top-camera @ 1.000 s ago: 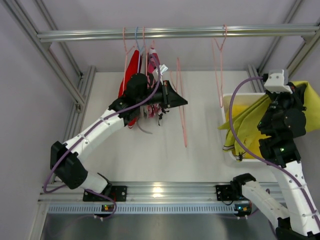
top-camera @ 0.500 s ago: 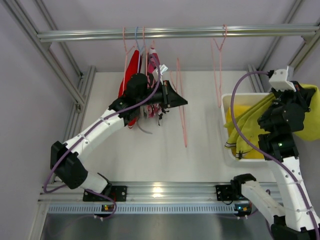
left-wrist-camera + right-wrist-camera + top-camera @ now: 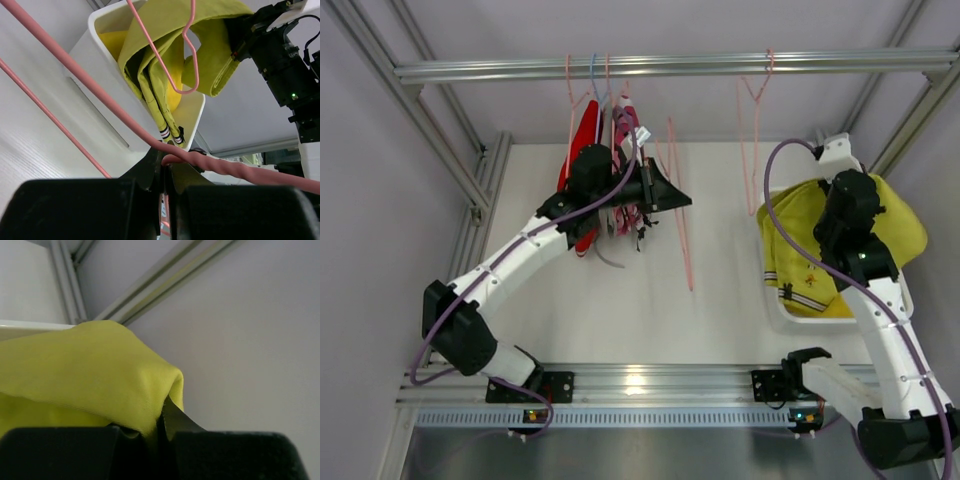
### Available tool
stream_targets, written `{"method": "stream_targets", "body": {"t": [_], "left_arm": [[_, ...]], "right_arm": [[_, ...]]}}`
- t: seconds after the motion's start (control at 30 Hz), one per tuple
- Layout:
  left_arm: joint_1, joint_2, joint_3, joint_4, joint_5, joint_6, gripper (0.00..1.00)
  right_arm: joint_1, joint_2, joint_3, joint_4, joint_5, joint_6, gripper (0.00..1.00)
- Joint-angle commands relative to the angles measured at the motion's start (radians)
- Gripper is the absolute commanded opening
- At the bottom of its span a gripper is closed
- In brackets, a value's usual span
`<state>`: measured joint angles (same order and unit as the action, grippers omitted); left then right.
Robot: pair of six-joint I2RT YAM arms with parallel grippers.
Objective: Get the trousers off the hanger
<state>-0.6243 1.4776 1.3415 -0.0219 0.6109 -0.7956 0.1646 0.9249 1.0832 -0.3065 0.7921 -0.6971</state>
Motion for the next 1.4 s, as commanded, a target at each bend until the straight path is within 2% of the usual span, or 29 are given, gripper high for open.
{"method": "stream_targets", "body": {"t": [0.0,0.23,0.4,0.6,0.63,0.7,0.73,0.8,0.83,0.9,1.03,1.17,1.37], "left_arm": [[0.011,0.004,0.042,0.066,0.020,-0.010,0.00],[0.021,-0.005,0.041,0.069,0.026,-0.008,0.00],[0.028,-0.007,0.036,0.079,0.041,-0.017,0.00],[0.034,-0.014,0.016,0.128,0.079,-0.037,0.00],[0.034,-0.019,0.015,0.132,0.082,-0.036,0.00],[0.034,-0.023,0.013,0.134,0.085,-0.024,0.00],[0.034,-0.031,0.012,0.132,0.085,-0.013,0.00],[0.034,-0.036,0.013,0.125,0.089,0.001,0.00],[0.035,-0.040,0.013,0.120,0.089,0.009,0.00],[0.035,-0.045,0.012,0.112,0.092,0.030,0.00],[0.034,-0.051,0.010,0.106,0.099,0.050,0.00],[0.032,-0.059,0.008,0.106,0.104,0.062,0.00],[0.034,-0.063,0.010,0.106,0.107,0.090,0.00]], "right_arm": [[-0.011,-0.006,0.081,-0.179,-0.186,0.202,0.00],[-0.013,0.006,0.063,-0.487,-0.442,0.300,0.00],[-0.056,-0.012,0.000,-0.572,-0.545,0.321,0.00],[-0.154,-0.014,-0.054,-0.623,-0.780,0.335,0.00],[-0.160,-0.011,-0.058,-0.632,-0.862,0.334,0.00],[-0.237,-0.012,-0.057,-0.654,-0.942,0.312,0.09],[-0.258,-0.018,-0.052,-0.655,-1.014,0.309,0.19],[-0.315,-0.049,-0.045,-0.658,-1.089,0.282,0.32],[-0.329,-0.058,-0.030,-0.666,-1.152,0.274,0.45],[-0.373,-0.092,0.001,-0.671,-1.217,0.255,0.59],[-0.505,-0.124,0.053,-0.671,-1.377,0.255,0.61],[-0.635,-0.107,0.080,-0.625,-1.452,0.312,0.57],[-0.678,0.084,0.095,-0.625,-1.508,0.318,0.57]]}}
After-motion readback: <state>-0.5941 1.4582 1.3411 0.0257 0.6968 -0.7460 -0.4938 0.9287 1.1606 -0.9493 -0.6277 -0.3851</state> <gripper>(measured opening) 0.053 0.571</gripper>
